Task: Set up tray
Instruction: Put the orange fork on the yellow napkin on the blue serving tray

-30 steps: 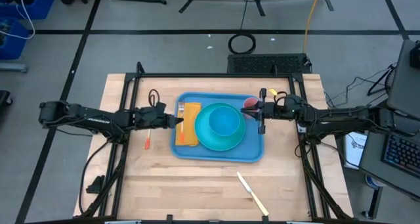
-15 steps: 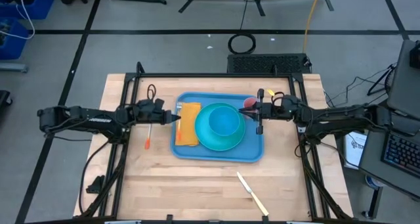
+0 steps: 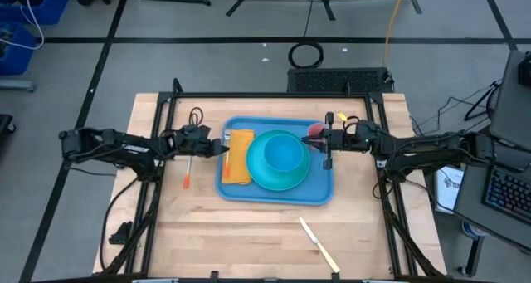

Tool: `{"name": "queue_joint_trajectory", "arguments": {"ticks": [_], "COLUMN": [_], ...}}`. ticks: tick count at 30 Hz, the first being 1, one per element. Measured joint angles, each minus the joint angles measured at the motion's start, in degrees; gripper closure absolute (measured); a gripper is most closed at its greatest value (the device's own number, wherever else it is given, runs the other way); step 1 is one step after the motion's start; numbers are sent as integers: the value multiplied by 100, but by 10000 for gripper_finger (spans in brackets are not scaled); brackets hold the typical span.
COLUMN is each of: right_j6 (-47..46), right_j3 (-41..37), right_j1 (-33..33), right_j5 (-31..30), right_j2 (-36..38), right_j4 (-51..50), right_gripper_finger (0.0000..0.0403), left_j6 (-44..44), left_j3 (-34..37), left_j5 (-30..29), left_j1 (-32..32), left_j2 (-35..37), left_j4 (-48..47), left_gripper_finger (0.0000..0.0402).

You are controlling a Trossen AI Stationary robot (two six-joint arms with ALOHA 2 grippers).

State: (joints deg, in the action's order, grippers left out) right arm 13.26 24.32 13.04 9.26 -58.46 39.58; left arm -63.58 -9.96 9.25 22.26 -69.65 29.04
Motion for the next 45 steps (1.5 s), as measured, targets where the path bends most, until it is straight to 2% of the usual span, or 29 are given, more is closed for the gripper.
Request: {"name": "queue_joint_trajectory", "arguments": {"ticks": [8,17,23,33,45], "right_j6": [-4,-13,-15,-15,-15], "right_j3": [0,0,0,0,2], "right_j1": [0,-1,-2,-1,0], "right_j5": [-1,-1,-2,-2,-1], "right_j2": [0,0,0,0,0], "right_j4": [2,0,-2,-33,-35], "right_gripper_finger": [390,390,390,390,390], "left_j6": [-57,-211,-297,-301,-443], "left_j3": [-2,-25,-25,-15,-11], "left_j5": [320,324,104,554,390], "left_j1": [-4,0,-66,-57,-63], "left_j2": [-582,-928,-975,-977,-979], "left_j4": [519,628,610,363,353], "left_gripper_finger": [402,402,402,401,391]}}
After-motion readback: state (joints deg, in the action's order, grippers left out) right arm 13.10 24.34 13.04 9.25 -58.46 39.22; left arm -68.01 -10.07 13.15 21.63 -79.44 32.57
